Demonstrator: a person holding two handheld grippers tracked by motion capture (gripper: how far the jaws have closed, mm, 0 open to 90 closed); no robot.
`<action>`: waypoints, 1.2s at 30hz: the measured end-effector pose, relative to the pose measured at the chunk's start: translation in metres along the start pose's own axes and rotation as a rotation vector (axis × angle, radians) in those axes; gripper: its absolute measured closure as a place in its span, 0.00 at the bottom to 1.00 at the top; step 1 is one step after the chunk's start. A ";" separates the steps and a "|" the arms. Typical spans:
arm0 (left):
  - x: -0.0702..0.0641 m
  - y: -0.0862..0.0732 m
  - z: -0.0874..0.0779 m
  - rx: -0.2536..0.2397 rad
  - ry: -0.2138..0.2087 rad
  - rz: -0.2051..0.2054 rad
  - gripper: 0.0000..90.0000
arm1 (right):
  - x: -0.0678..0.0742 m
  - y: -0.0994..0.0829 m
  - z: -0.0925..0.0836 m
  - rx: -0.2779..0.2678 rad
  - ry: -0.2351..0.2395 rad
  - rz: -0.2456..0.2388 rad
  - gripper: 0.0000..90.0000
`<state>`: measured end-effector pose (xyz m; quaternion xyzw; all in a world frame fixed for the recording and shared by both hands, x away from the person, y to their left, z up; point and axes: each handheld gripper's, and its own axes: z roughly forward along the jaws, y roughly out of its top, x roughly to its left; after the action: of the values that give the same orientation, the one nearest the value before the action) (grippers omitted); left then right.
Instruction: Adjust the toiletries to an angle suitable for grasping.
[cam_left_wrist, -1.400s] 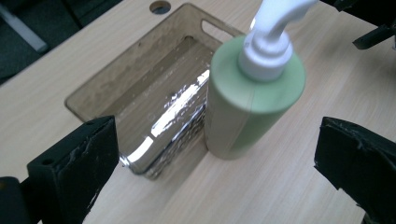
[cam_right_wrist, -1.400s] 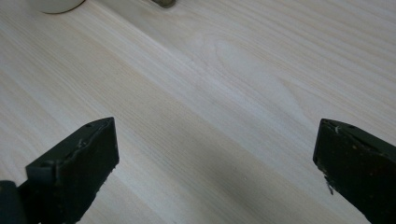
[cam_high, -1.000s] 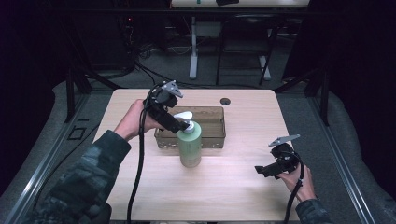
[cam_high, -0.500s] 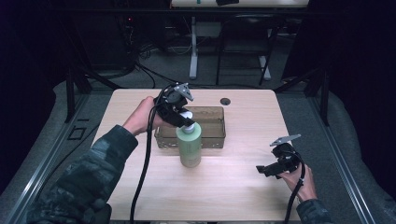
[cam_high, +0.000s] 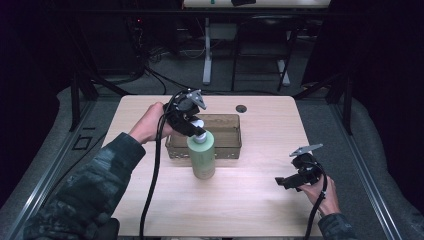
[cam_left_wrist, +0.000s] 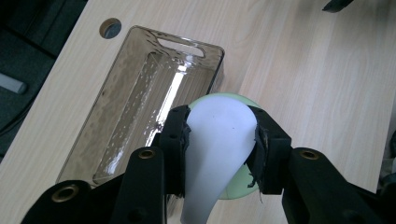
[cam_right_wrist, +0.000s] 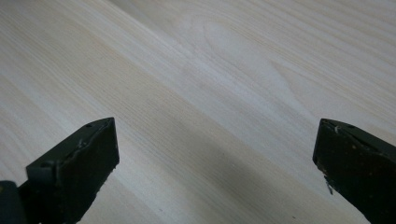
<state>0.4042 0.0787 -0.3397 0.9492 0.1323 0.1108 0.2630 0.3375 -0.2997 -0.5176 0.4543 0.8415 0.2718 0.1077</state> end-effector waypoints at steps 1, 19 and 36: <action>0.000 -0.001 -0.001 0.003 0.001 0.002 0.70 | 0.000 0.000 0.000 0.000 0.003 0.001 0.00; 0.000 -0.009 -0.014 0.017 0.024 0.001 0.70 | -0.002 -0.001 -0.001 0.003 -0.011 -0.004 0.00; 0.006 -0.009 -0.031 0.038 0.044 -0.010 0.70 | -0.002 -0.002 -0.002 0.002 -0.014 0.005 0.00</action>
<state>0.3992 0.1024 -0.3175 0.9508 0.1449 0.1275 0.2424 0.3365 -0.3033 -0.5169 0.4585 0.8398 0.2680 0.1127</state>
